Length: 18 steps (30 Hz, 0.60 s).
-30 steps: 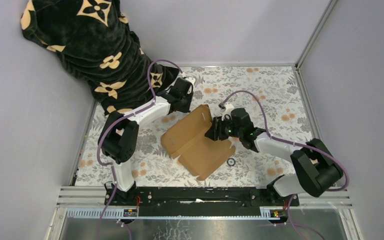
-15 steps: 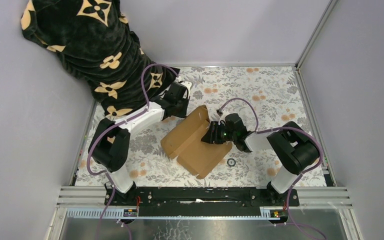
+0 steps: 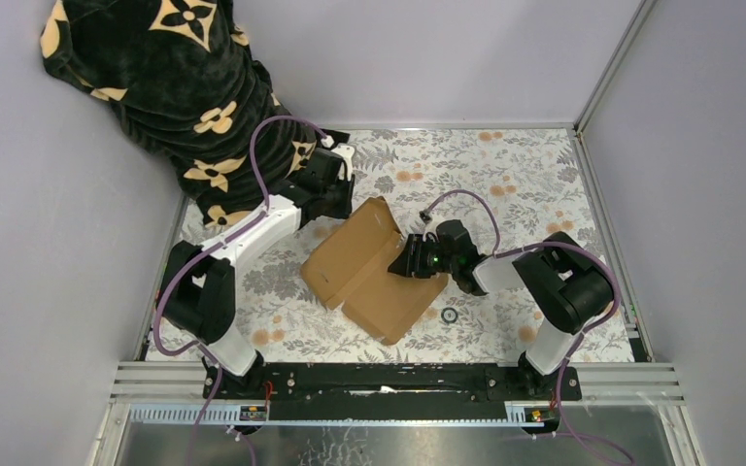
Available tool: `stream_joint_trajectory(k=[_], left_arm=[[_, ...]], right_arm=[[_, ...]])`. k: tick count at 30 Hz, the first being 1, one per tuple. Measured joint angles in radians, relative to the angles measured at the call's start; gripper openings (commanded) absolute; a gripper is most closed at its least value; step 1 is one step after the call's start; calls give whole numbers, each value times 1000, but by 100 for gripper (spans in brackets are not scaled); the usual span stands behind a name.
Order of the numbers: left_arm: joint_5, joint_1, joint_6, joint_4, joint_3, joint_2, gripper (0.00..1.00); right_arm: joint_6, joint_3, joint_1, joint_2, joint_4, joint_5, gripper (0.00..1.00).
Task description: Fold the paper box
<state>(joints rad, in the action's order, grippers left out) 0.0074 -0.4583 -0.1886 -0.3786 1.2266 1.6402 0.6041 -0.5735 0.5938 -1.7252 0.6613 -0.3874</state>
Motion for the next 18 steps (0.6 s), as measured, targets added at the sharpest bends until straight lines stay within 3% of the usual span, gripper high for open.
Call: stream_joint_trajectory(k=[18], left_arm=[[-26, 79, 5, -101, 8, -29, 47]], right_arm=[[-8, -69, 1, -47, -26, -10, 47]])
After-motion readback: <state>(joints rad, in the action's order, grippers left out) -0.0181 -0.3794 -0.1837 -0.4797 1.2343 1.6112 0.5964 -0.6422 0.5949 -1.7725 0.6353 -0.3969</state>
